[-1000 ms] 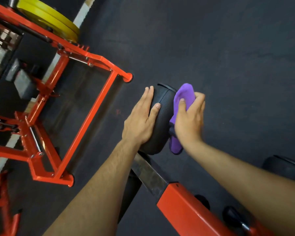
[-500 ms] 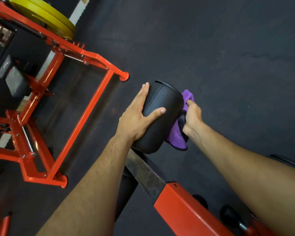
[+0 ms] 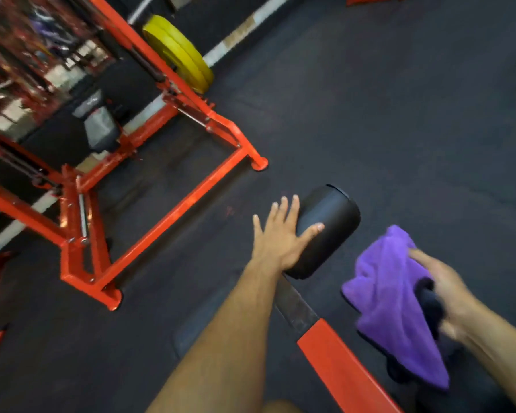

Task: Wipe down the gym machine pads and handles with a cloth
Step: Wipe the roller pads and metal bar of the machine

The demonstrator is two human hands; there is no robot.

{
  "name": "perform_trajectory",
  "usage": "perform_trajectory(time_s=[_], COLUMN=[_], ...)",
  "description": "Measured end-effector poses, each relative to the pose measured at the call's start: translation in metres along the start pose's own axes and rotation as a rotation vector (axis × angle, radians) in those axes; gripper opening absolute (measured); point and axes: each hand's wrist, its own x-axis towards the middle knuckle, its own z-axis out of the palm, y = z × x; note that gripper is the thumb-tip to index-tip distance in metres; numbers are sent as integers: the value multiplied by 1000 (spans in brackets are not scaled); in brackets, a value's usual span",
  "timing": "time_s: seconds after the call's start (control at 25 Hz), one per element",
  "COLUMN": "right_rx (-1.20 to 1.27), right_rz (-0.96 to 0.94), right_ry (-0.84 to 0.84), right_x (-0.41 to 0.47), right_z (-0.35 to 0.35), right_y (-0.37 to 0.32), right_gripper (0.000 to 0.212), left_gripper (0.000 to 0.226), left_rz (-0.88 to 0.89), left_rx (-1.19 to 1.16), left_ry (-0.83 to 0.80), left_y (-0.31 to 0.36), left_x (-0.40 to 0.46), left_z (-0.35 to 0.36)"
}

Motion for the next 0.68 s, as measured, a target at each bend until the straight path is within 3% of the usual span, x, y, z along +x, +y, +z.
perform_trajectory(time_s=[0.08,0.16,0.28,0.4,0.52,0.56,0.68], right_rx=[-36,-111,-360,-737,-855,-913,-1543], right_rz=[-75,-171,-413,-741,-1033,-1083,-1179], right_ry=[15,-41,-56,-36,-135,-191,-355], right_x=[-40,-61,-63,-44,-21,-9,31], right_z=[6,23,67,127,205,227,259], right_y=[-2,6,23,25,38,51,123], right_gripper=[24,20,17,13,4,10,32], left_gripper=[83,78,65,58,52,51,41], left_rz=[-73,-260,-509,-513,-517,-517,-537], left_rx=[-88,-119,-112,-55,-154,-159,-145], left_ry=[117,219,211,270,249,236,275], left_y=[-36,-91,-147,-155,-165,-167,-170], left_x=[-61,-124,-186,-177,-160,-158,-163], left_z=[11,22,41,53,35,30,24])
